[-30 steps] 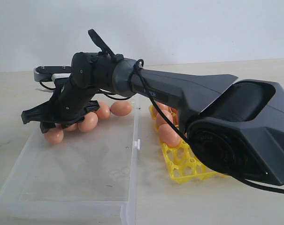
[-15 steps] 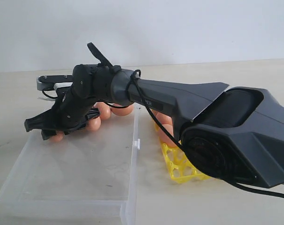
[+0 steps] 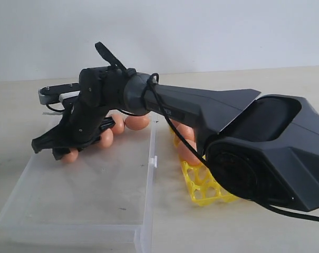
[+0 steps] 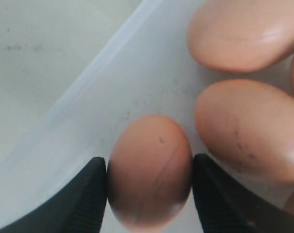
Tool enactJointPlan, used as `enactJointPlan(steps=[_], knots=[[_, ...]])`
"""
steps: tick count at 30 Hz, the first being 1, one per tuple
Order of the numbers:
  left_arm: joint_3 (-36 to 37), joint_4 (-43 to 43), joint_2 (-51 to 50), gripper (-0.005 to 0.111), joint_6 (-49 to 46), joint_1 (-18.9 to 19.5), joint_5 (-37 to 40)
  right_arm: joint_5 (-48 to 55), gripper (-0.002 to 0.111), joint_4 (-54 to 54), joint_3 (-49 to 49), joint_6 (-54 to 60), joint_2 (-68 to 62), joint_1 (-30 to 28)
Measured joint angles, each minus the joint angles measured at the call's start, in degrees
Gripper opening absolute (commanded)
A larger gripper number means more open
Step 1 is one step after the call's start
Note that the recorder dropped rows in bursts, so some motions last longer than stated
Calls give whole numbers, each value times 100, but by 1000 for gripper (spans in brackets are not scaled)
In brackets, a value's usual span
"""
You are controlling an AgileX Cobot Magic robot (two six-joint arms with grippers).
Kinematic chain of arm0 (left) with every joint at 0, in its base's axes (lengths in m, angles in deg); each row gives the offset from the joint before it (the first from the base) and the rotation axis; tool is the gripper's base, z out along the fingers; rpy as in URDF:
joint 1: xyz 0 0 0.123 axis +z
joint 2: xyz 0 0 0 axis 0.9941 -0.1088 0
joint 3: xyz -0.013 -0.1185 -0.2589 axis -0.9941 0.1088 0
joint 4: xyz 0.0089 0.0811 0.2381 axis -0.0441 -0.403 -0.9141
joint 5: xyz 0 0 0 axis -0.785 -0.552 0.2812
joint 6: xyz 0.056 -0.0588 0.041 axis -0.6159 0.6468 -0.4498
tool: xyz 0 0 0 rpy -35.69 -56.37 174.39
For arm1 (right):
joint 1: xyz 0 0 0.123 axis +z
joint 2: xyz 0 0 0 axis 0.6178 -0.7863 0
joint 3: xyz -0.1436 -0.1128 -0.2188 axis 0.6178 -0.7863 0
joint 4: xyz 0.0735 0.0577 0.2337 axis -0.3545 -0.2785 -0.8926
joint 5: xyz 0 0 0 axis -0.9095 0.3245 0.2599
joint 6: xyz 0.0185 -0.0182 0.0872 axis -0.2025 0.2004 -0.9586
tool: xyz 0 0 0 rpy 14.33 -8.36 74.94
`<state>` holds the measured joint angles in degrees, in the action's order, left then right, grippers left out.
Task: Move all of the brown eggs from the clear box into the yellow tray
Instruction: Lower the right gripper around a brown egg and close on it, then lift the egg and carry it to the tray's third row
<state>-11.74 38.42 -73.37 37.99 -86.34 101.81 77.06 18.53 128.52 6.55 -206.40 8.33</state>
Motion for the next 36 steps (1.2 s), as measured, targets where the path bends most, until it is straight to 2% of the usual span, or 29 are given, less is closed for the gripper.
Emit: enactJointPlan(steps=[8, 16, 24, 29, 36], knots=[[0, 0, 0, 0, 0, 0, 0, 593, 0, 582, 0, 330, 179, 349], [0, 0, 0, 0, 0, 0, 0, -68, 0, 717, -575, 363, 572, 633], [0, 0, 0, 0, 0, 0, 0, -2007, 0, 784, -2863, 363, 1623, 679], [0, 0, 0, 0, 0, 0, 0, -3852, 0, 783, -4609, 436, 2816, 666], [0, 0, 0, 0, 0, 0, 0, -5774, 0, 374, -6667, 847, 4398, 344]])
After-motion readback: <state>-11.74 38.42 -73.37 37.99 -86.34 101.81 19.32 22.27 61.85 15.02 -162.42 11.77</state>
